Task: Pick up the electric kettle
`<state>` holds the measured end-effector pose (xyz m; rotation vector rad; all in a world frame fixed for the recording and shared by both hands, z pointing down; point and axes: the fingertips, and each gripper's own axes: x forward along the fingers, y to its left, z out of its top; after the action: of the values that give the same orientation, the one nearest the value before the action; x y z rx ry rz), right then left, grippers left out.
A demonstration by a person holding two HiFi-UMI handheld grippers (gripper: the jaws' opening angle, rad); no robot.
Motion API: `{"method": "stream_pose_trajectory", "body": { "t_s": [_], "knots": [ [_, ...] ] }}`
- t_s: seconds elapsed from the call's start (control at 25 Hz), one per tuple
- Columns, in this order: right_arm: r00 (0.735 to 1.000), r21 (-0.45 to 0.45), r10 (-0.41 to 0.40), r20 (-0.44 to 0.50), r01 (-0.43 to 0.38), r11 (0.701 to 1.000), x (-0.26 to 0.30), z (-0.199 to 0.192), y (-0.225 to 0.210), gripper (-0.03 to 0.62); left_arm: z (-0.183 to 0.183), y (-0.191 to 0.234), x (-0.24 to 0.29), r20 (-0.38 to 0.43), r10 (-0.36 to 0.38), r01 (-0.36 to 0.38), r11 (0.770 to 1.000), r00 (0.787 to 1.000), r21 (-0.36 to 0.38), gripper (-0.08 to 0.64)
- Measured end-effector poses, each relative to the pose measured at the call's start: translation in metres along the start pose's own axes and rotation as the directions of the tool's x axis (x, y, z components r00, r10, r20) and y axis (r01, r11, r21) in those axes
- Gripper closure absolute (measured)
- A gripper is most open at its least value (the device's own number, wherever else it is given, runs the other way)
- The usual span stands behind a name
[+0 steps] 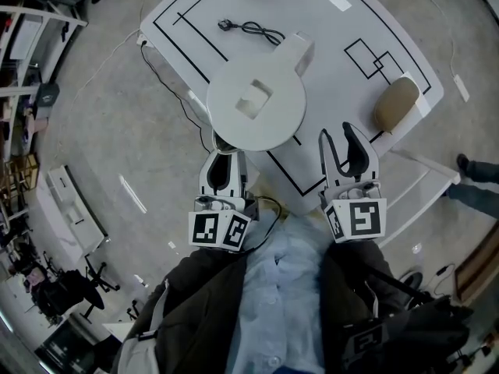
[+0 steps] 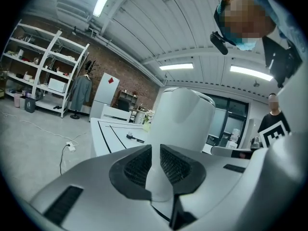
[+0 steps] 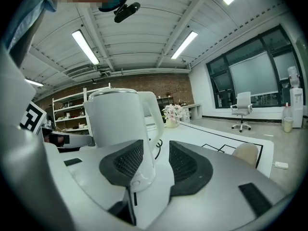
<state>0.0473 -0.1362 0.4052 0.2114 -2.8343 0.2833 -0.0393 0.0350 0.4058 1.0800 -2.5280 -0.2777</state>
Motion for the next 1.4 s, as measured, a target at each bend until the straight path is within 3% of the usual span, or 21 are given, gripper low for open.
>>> {"method": "stream_pose_trajectory", "body": {
  "t_s": [1.4],
  "knots": [
    [0.998, 0.007, 0.017, -0.058, -0.017, 1.0, 0.073, -0.006, -0.018, 0.39, -0.004, 0.044, 0.041, -0.042, 0.101, -0.102, 0.994, 0.994, -0.03, 0.503]
  ]
}}
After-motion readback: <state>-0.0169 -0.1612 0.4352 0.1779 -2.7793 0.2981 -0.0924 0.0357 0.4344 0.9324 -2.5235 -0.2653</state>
